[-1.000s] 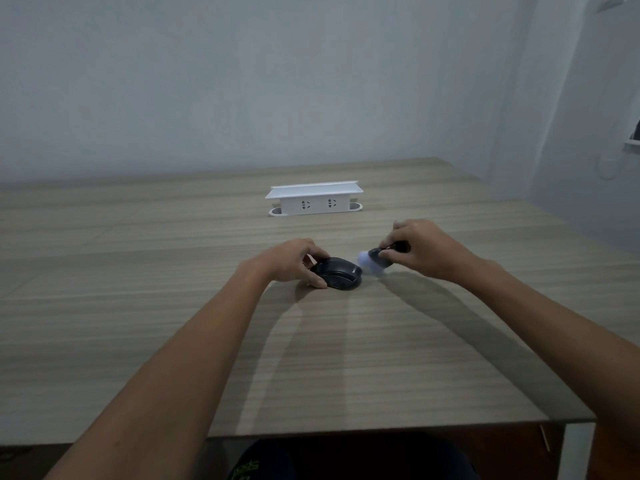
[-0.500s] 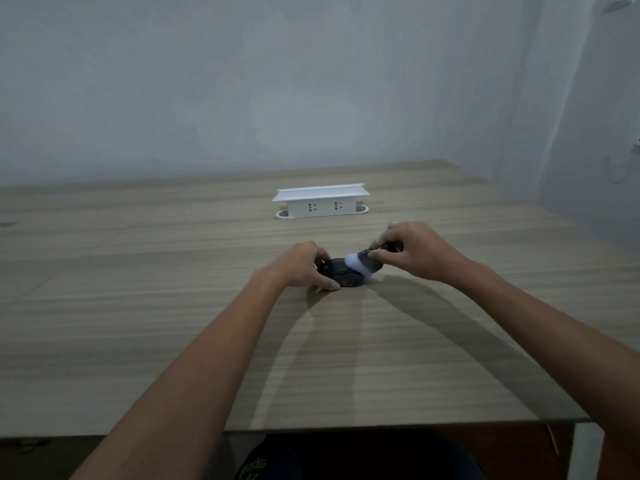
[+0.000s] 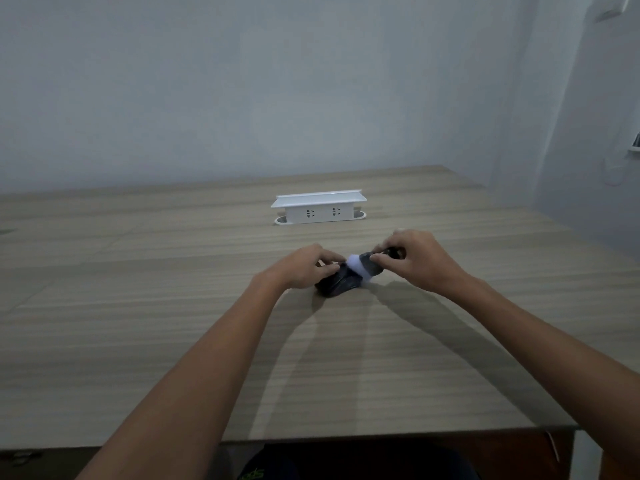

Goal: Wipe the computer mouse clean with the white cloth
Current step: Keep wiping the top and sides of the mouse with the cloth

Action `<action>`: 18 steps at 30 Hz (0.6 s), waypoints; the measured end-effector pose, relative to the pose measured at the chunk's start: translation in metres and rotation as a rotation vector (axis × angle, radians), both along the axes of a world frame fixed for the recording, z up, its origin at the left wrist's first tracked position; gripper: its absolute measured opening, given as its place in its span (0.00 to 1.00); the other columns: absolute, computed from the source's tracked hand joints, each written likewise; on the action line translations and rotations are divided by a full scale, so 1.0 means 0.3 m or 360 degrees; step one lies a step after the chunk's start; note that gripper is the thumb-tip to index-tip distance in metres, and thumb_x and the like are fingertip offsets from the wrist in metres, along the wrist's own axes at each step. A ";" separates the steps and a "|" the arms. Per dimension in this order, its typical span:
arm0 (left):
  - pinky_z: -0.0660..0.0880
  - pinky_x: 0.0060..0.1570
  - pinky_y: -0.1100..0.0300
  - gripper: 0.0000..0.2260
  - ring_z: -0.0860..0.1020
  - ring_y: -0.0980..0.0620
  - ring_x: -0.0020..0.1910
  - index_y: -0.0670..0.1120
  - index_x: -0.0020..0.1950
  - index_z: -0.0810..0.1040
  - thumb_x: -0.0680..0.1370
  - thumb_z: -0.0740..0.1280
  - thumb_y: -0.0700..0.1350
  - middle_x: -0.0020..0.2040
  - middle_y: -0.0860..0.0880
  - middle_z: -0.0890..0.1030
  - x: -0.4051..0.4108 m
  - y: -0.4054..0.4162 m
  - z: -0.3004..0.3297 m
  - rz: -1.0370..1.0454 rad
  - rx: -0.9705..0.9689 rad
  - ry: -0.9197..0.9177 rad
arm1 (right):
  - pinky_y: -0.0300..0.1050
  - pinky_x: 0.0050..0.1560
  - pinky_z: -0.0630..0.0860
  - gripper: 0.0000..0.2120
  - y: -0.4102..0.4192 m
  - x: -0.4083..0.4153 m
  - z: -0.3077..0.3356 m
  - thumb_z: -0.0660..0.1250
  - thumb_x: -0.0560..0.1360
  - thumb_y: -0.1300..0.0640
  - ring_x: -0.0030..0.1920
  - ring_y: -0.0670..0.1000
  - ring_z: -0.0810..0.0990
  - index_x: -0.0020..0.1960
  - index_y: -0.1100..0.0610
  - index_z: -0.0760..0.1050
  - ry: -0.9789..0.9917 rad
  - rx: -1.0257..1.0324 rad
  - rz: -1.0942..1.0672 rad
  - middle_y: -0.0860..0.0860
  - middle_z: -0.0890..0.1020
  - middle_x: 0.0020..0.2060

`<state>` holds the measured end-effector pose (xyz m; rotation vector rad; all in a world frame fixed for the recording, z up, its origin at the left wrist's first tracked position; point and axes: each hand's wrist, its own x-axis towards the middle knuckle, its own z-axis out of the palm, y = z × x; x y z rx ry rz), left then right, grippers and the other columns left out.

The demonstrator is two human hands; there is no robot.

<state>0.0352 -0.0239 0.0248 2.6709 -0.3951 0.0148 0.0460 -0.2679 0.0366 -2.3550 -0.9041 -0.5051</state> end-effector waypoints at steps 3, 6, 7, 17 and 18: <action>0.74 0.58 0.56 0.16 0.79 0.50 0.57 0.50 0.69 0.78 0.82 0.62 0.45 0.63 0.51 0.82 0.020 0.004 -0.018 -0.0015 0.0038 -0.0009 | 0.36 0.38 0.70 0.05 0.003 -0.011 -0.021 0.73 0.73 0.53 0.39 0.46 0.79 0.47 0.52 0.86 0.0083 -0.0075 0.0085 0.47 0.84 0.39; 0.75 0.61 0.52 0.16 0.80 0.50 0.58 0.51 0.68 0.79 0.82 0.62 0.46 0.63 0.52 0.83 0.035 0.011 -0.025 -0.0003 0.0052 0.0002 | 0.40 0.38 0.67 0.06 -0.019 0.018 -0.027 0.72 0.74 0.56 0.40 0.51 0.80 0.46 0.57 0.86 -0.0029 -0.0056 -0.0124 0.51 0.84 0.38; 0.75 0.61 0.51 0.15 0.80 0.51 0.58 0.52 0.68 0.79 0.82 0.62 0.46 0.63 0.53 0.83 0.039 0.012 -0.024 -0.0002 0.0062 0.0007 | 0.38 0.39 0.67 0.06 -0.020 0.015 -0.026 0.72 0.74 0.56 0.40 0.50 0.79 0.46 0.56 0.86 -0.0031 -0.0042 -0.0117 0.51 0.84 0.38; 0.75 0.62 0.52 0.15 0.80 0.49 0.59 0.53 0.67 0.79 0.82 0.63 0.47 0.63 0.51 0.83 0.059 0.010 -0.018 0.0018 0.0092 0.0028 | 0.41 0.40 0.70 0.07 0.026 0.011 0.017 0.72 0.73 0.56 0.41 0.52 0.78 0.46 0.59 0.85 -0.0110 -0.0292 0.0023 0.53 0.79 0.39; 0.75 0.62 0.52 0.15 0.80 0.50 0.59 0.53 0.67 0.79 0.82 0.63 0.47 0.62 0.51 0.83 0.060 0.010 -0.019 0.0016 0.0085 0.0019 | 0.38 0.38 0.68 0.07 0.040 -0.007 0.022 0.73 0.72 0.55 0.39 0.49 0.77 0.46 0.58 0.85 -0.0077 -0.0317 0.0127 0.52 0.79 0.38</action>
